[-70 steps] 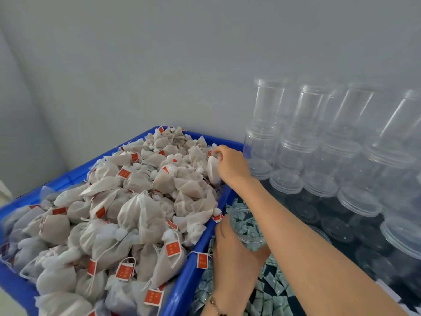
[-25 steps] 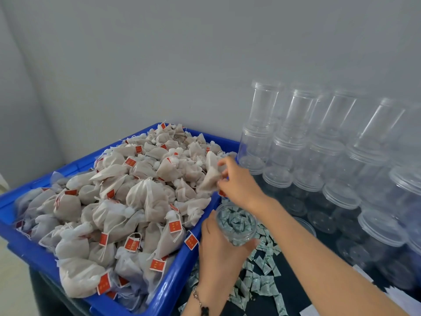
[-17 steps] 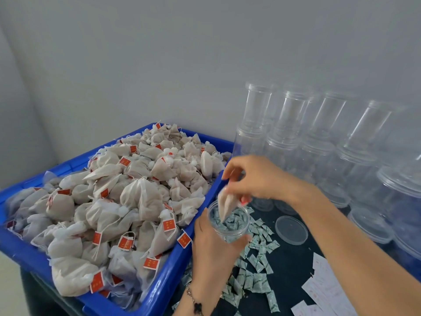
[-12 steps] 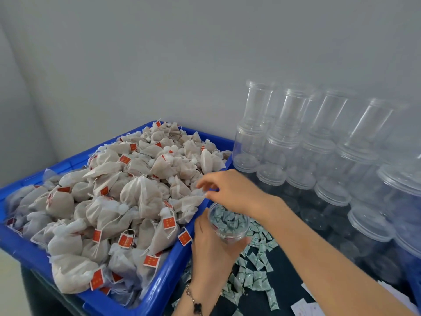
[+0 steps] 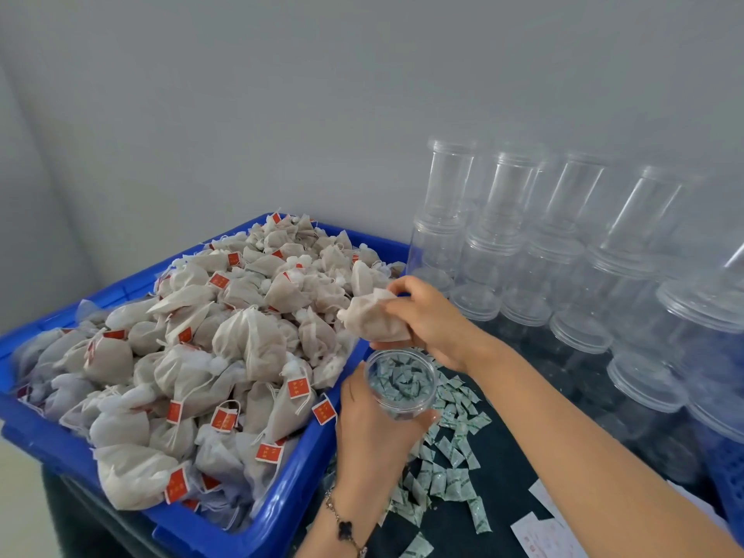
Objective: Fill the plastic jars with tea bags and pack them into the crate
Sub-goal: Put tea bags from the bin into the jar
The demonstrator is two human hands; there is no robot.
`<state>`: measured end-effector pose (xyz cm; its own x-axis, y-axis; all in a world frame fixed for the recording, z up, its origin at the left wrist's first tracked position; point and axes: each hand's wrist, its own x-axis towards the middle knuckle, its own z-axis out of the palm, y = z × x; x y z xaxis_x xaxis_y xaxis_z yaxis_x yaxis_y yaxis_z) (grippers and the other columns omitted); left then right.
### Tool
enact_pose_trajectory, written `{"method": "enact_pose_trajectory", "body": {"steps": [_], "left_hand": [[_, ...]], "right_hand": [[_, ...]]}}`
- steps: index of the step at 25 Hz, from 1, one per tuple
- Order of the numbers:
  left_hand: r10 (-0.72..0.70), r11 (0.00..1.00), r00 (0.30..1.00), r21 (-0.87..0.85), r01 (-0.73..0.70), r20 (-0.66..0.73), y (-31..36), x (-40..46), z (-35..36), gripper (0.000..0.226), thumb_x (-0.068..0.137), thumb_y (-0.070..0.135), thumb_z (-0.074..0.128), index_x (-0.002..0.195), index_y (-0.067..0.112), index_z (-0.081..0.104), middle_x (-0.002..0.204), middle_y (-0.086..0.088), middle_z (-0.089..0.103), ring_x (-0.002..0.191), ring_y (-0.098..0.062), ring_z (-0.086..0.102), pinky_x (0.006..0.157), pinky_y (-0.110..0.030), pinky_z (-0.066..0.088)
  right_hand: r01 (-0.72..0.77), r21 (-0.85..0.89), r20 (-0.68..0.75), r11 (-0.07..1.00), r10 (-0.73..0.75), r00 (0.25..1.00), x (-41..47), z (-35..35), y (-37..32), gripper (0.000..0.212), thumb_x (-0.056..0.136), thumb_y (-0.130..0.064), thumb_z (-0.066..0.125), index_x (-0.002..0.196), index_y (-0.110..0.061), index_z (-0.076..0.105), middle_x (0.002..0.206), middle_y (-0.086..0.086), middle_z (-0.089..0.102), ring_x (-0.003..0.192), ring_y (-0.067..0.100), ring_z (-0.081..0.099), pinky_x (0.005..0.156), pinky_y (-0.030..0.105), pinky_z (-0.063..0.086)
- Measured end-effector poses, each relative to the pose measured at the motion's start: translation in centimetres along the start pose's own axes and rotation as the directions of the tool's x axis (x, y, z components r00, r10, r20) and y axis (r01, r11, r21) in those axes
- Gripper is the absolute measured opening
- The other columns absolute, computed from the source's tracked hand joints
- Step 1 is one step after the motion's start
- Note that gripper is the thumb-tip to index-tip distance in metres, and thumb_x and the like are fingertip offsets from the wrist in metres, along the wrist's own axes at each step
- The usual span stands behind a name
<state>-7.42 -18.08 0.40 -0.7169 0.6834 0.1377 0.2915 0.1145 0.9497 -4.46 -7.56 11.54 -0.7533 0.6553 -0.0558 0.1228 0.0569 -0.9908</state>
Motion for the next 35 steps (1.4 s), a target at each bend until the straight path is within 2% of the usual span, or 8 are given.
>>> {"method": "enact_pose_trajectory", "body": {"steps": [3,6,8,16,18,24,31,35], "left_hand": [[0.034,0.999,0.999,-0.011,-0.034,-0.012,0.0,-0.3,-0.1,0.088,0.056,0.040,0.087,0.133,0.029,0.043,0.125,0.013,0.044,0.116,-0.005,0.045,0.089,-0.018,0.039],[0.026,0.999,0.999,-0.025,-0.027,-0.045,0.3,-0.1,0.1,0.089,0.057,0.041,0.086,0.133,0.030,0.042,0.127,0.013,0.044,0.115,-0.006,0.045,0.090,-0.023,0.042],[0.028,1.000,0.998,-0.008,-0.029,-0.048,0.3,-0.6,-0.1,0.087,0.057,0.041,0.086,0.131,0.032,0.043,0.124,0.012,0.047,0.108,-0.003,0.049,0.082,-0.021,0.046],[-0.214,0.975,0.971,-0.089,0.205,-0.107,-0.4,-0.2,-1.3,0.040,0.093,0.018,0.055,0.127,0.007,0.037,0.126,-0.007,0.045,0.119,-0.020,0.048,0.095,-0.028,0.044],[0.010,1.000,0.999,-0.018,-0.010,-0.037,-1.7,-1.0,0.0,0.036,0.084,0.021,0.063,0.115,0.016,0.046,0.109,0.001,0.050,0.103,-0.015,0.053,0.080,-0.024,0.047],[0.039,0.999,0.998,0.003,-0.039,-0.042,-0.4,-1.0,-0.1,0.092,0.058,0.038,0.088,0.135,0.027,0.040,0.118,0.018,0.043,0.108,-0.001,0.043,0.084,-0.012,0.039],[0.001,1.000,0.998,0.018,0.000,-0.060,-0.4,-0.5,0.1,0.097,0.054,0.045,0.088,0.136,0.025,0.039,0.128,0.009,0.045,0.117,-0.013,0.048,0.093,-0.034,0.049],[-0.001,0.999,0.999,-0.042,-0.001,-0.042,-0.8,-0.4,0.2,0.104,0.050,0.049,0.086,0.138,0.023,0.036,0.130,0.008,0.044,0.117,-0.014,0.050,0.092,-0.036,0.051]], "right_hand": [[-0.095,0.359,0.042,0.929,0.085,0.995,-1.5,-1.7,-0.1,0.029,0.093,0.004,0.047,0.115,-0.015,0.049,0.111,0.022,0.059,0.079,0.032,0.069,0.063,0.039,0.059],[-0.017,-0.195,0.121,0.981,0.041,0.992,-3.0,-3.2,-0.4,0.040,0.088,0.003,0.049,0.115,-0.027,0.056,0.108,0.010,0.064,0.091,0.021,0.066,0.074,0.032,0.058],[0.099,-0.579,0.213,0.809,0.033,0.976,-3.4,-2.8,-0.6,0.040,0.084,-0.002,0.054,0.111,-0.031,0.058,0.105,-0.004,0.066,0.098,0.008,0.063,0.079,0.021,0.053],[0.404,-0.871,0.384,0.279,-0.126,0.915,-1.2,5.5,2.2,0.026,0.089,-0.025,0.061,0.114,-0.018,0.063,0.113,0.003,0.056,0.111,0.020,0.046,0.090,0.038,0.044],[0.375,-0.855,0.298,0.360,-0.250,0.921,-0.9,5.3,2.2,0.012,0.094,-0.018,0.054,0.100,-0.011,0.063,0.100,0.003,0.057,0.098,0.019,0.053,0.080,0.033,0.044],[0.399,-0.622,0.065,0.674,-0.463,0.884,-2.7,1.1,-2.8,0.010,0.093,-0.017,0.057,0.084,-0.021,0.058,0.074,-0.014,0.057,0.069,0.002,0.055,0.065,0.023,0.051],[0.256,-0.858,0.226,0.445,-0.121,0.967,-3.8,-0.3,-2.4,0.013,0.090,-0.033,0.061,0.093,-0.021,0.067,0.091,-0.010,0.066,0.080,-0.002,0.060,0.071,0.022,0.048],[0.298,-0.844,0.220,0.446,-0.219,0.951,-1.9,3.1,-0.8,0.020,0.095,-0.023,0.051,0.110,-0.021,0.064,0.108,-0.006,0.066,0.093,0.006,0.058,0.082,0.029,0.051]]}}
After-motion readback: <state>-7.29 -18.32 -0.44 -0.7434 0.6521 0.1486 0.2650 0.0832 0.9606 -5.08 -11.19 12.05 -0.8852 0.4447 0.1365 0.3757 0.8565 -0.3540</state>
